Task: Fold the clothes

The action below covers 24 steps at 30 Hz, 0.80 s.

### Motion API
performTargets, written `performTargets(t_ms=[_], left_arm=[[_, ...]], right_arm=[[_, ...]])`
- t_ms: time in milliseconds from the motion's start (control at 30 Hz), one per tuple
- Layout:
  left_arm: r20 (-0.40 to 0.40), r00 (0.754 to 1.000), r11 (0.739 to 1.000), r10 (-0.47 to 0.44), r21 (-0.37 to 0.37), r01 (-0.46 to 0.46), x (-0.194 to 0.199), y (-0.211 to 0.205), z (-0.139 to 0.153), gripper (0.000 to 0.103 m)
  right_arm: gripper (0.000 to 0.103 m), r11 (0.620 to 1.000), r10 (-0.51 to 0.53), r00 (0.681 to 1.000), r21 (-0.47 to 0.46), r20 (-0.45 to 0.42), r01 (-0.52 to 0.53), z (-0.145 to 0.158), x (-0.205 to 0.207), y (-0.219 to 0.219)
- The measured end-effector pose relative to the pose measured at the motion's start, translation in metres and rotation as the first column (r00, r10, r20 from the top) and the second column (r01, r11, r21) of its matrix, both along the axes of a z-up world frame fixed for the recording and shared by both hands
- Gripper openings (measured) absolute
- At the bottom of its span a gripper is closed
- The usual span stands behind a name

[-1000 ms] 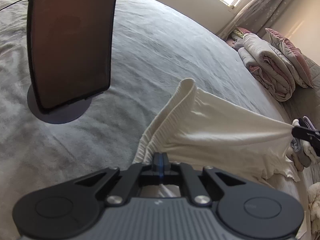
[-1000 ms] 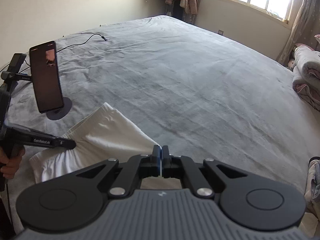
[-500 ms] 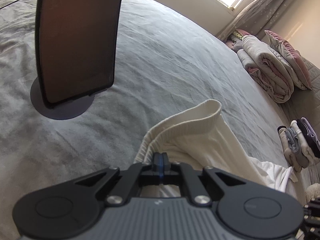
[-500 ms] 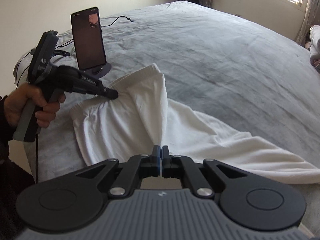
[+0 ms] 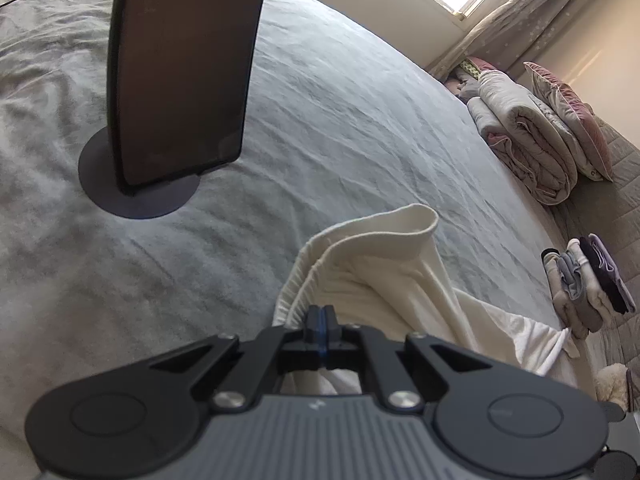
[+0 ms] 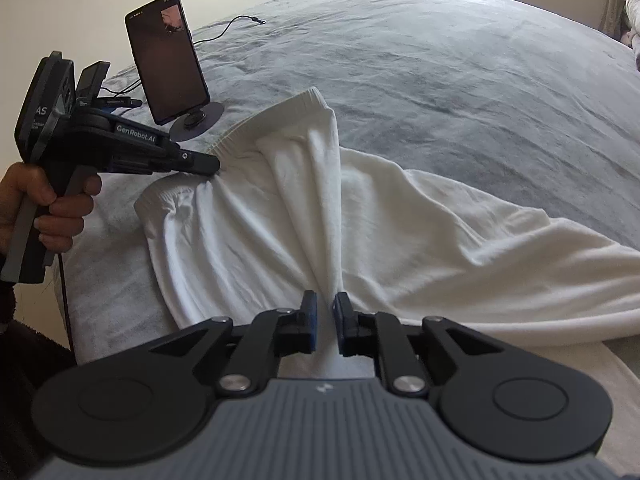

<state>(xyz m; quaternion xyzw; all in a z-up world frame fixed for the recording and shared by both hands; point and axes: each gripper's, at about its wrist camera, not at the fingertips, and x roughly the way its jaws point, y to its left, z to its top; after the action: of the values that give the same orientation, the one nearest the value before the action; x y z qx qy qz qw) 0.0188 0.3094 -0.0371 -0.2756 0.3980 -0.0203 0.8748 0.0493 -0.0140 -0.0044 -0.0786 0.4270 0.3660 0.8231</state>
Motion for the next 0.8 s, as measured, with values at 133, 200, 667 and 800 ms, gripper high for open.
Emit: performTargets(t_ms=[133, 200, 667, 800], left_arm=[[0.005, 1.0, 1.0, 0.009, -0.021, -0.009, -0.003, 0.005, 0.0, 0.002], [0.006, 1.0, 0.999, 0.016, -0.028, -0.016, -0.003, 0.008, 0.0, 0.002], [-0.006, 1.0, 0.999, 0.009, -0.049, -0.009, 0.0, 0.019, -0.005, 0.002], [-0.008, 1.0, 0.999, 0.004, -0.05, -0.005, 0.001, 0.02, -0.005, 0.002]], right_arm=[[0.043, 0.998, 0.002, 1.0, 0.056, 0.015, -0.003, 0.004, 0.015, 0.011], [0.043, 0.998, 0.003, 1.0, 0.071, 0.013, -0.004, 0.002, 0.025, 0.02], [0.043, 0.985, -0.042, 0.999, 0.168, -0.009, 0.043, -0.015, 0.097, 0.05], [0.043, 0.976, -0.023, 0.999, 0.215, -0.036, 0.031, -0.017, 0.109, 0.055]])
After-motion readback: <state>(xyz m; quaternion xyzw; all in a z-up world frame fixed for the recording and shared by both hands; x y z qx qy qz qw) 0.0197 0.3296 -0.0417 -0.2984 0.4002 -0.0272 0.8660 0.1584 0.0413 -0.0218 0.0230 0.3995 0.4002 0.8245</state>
